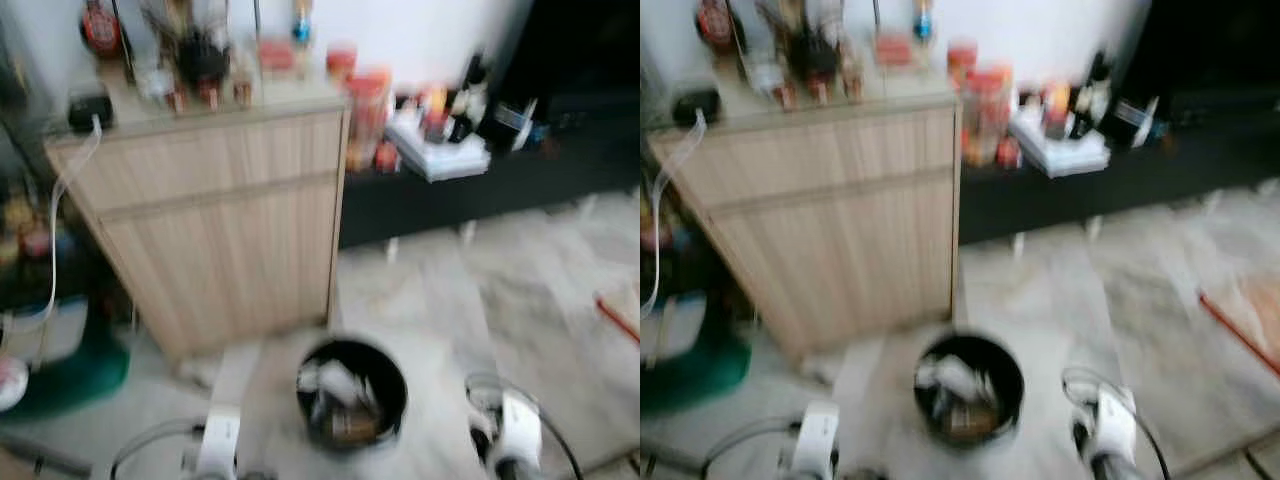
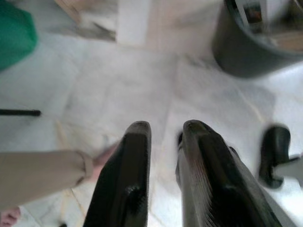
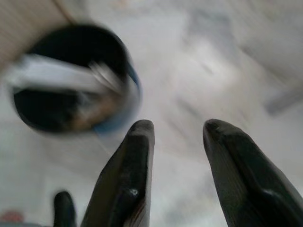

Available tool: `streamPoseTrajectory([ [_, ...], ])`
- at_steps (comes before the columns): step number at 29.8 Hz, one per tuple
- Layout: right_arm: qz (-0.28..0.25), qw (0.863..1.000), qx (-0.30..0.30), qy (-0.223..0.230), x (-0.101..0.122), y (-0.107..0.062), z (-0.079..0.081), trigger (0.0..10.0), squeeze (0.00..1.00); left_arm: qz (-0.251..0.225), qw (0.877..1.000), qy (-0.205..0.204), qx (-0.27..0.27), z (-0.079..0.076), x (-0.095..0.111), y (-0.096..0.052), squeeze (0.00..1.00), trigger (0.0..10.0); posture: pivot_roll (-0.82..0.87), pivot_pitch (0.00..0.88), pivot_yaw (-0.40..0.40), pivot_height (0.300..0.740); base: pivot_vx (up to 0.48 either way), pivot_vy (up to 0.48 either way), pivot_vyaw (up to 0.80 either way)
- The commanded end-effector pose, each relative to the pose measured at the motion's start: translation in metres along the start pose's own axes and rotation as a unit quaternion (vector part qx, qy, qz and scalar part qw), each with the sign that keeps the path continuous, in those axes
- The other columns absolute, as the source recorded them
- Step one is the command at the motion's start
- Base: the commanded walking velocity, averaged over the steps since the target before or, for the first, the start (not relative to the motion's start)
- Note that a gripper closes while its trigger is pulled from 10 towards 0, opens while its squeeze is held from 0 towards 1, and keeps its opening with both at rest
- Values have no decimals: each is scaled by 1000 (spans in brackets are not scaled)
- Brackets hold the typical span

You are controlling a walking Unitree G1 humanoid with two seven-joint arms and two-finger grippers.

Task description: Picking trash to rubbish bin

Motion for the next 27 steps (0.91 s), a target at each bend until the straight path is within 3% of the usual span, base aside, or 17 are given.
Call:
streamPoseTrajectory([
  [1, 0, 1000, -9, 3, 0, -1, -6, 10000, 0, 12, 1000, 6, -8, -3, -5, -1, 0, 10000, -79, 66, -76, 740, -281, 0, 0],
  [27, -7, 1000, -12, 19, -2, -3, -9, 10000, 0, 7, 1000, 5, -6, -5, -2, -1, 0, 10000, -87, 79, -86, 740, -246, 0, 0],
])
Point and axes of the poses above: a point about 5 cm out from each wrist's last joint towards the gripper, its own y axis pointing out of the wrist towards the gripper, its own x axis along the axis of the wrist's last joint, z = x × y, the point moved 1 cm from there along y, pointing out of the wrist towards the gripper, and after that the axes turned 10 degrees about y, right-handed, at the moved point
